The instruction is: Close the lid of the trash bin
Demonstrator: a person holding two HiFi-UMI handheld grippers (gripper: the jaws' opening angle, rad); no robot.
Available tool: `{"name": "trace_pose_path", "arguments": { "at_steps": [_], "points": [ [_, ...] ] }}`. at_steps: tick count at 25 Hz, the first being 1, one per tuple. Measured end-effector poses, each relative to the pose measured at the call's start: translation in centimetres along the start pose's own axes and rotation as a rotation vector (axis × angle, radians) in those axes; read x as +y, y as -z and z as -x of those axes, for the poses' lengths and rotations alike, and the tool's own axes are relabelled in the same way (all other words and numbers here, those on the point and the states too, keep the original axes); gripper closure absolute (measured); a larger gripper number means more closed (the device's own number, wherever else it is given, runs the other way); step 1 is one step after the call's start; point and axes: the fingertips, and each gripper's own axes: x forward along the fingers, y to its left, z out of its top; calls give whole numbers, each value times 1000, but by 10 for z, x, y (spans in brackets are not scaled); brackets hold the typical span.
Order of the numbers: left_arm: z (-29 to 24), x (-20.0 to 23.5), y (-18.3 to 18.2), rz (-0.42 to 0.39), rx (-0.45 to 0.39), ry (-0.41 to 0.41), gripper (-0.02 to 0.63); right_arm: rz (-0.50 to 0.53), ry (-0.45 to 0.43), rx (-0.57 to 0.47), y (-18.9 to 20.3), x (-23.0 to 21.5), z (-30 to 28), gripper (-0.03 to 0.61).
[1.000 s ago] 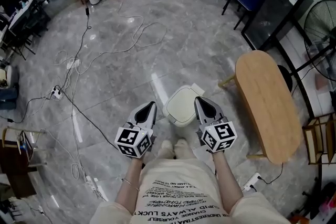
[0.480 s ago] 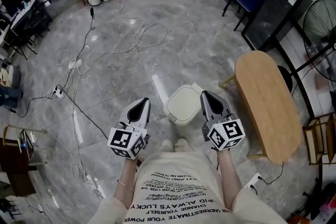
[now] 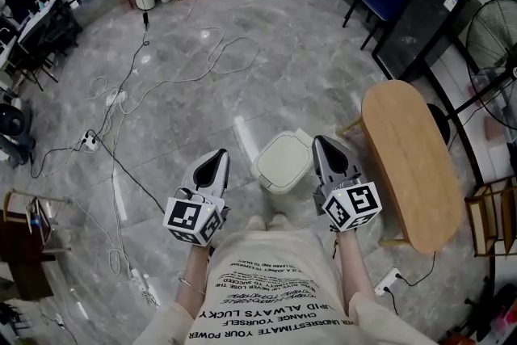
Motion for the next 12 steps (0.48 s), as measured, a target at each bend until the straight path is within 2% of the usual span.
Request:
{"name": "trace_pose_path", "arguments": {
  "at_steps": [12],
  "points": [
    [1, 4, -1, -29, 4, -24, 591, 54, -20, 10, -2, 5, -5, 574]
  ]
}}
